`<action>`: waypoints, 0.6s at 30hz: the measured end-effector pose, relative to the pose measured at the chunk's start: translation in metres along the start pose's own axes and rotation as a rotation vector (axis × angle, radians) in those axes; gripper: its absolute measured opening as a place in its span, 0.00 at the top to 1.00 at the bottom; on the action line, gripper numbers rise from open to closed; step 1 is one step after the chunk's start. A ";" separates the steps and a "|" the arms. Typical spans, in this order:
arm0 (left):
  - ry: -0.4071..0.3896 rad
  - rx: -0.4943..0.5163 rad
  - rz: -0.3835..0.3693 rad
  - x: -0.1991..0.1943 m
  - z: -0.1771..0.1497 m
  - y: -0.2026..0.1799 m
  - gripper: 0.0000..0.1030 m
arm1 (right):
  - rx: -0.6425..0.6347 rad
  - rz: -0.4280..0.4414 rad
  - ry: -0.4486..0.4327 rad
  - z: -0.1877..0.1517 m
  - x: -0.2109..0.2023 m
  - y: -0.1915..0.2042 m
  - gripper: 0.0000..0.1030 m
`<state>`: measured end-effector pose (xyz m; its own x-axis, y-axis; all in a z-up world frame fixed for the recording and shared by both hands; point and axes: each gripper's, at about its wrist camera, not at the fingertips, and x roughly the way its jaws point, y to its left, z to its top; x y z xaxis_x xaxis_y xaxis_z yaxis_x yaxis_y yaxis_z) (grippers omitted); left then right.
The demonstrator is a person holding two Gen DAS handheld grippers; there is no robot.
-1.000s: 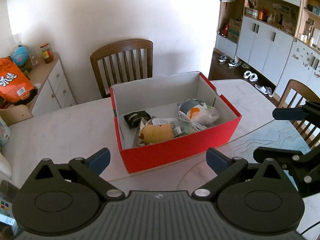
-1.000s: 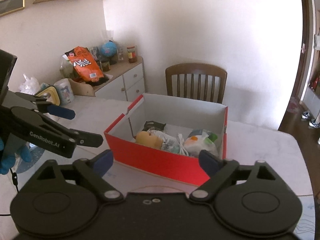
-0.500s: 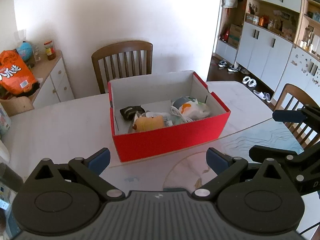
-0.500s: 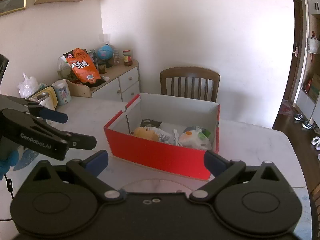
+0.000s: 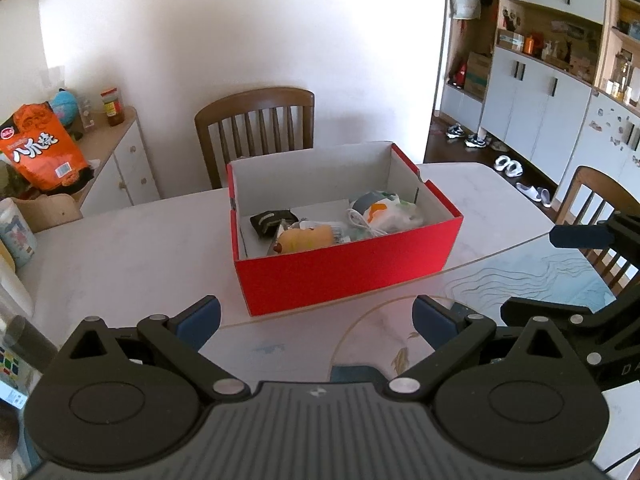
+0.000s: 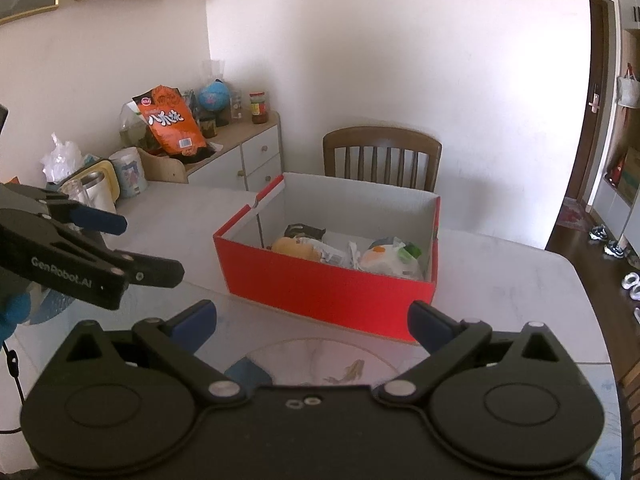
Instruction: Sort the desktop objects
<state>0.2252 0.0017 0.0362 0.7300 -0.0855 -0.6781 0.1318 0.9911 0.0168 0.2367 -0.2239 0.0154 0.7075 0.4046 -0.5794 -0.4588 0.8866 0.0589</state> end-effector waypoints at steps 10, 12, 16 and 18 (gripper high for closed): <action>0.006 0.008 -0.023 -0.001 -0.004 -0.003 0.01 | 0.005 -0.010 -0.001 -0.002 -0.003 0.001 0.01; 0.005 0.016 -0.018 -0.001 -0.005 -0.005 0.01 | 0.009 -0.016 -0.001 -0.002 -0.004 0.002 0.01; 0.010 0.019 -0.026 -0.001 -0.006 -0.006 0.01 | 0.019 -0.027 0.003 -0.003 -0.005 -0.001 0.01; 0.012 0.012 -0.036 -0.001 -0.006 -0.005 0.01 | 0.026 -0.031 0.005 -0.004 -0.005 -0.002 0.01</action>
